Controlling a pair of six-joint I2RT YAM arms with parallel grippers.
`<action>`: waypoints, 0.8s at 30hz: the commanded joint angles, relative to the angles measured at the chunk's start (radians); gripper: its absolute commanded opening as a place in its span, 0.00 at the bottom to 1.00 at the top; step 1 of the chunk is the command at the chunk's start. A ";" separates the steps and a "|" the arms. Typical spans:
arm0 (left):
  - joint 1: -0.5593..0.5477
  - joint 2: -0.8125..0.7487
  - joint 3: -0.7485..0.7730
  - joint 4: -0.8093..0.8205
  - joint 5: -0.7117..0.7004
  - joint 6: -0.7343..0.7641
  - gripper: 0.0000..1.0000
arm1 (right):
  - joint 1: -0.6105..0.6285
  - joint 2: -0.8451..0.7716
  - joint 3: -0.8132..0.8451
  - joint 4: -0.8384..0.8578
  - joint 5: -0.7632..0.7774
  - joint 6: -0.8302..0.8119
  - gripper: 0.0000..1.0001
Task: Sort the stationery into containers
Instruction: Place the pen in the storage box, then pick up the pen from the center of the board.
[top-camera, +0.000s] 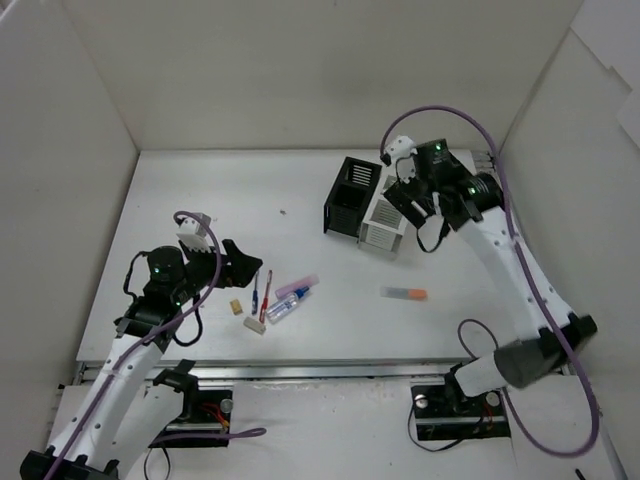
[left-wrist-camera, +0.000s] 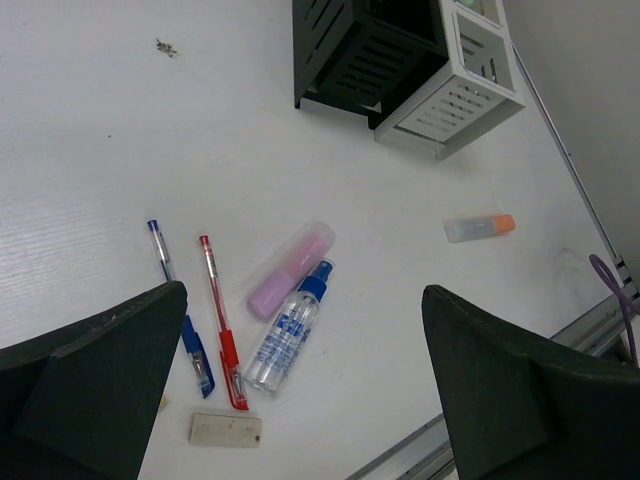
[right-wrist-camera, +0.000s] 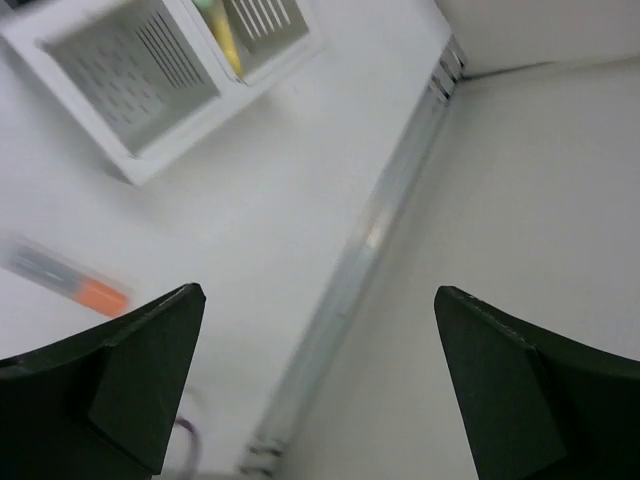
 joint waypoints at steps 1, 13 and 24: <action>0.007 -0.004 0.006 0.088 0.052 0.005 1.00 | -0.005 -0.278 -0.242 0.292 -0.210 0.327 0.98; -0.002 -0.023 -0.029 0.103 0.072 -0.018 1.00 | -0.003 -0.730 -0.871 0.202 0.103 1.578 0.98; -0.002 -0.014 -0.026 0.045 -0.023 -0.035 1.00 | 0.000 -0.598 -1.051 0.226 0.092 2.052 0.98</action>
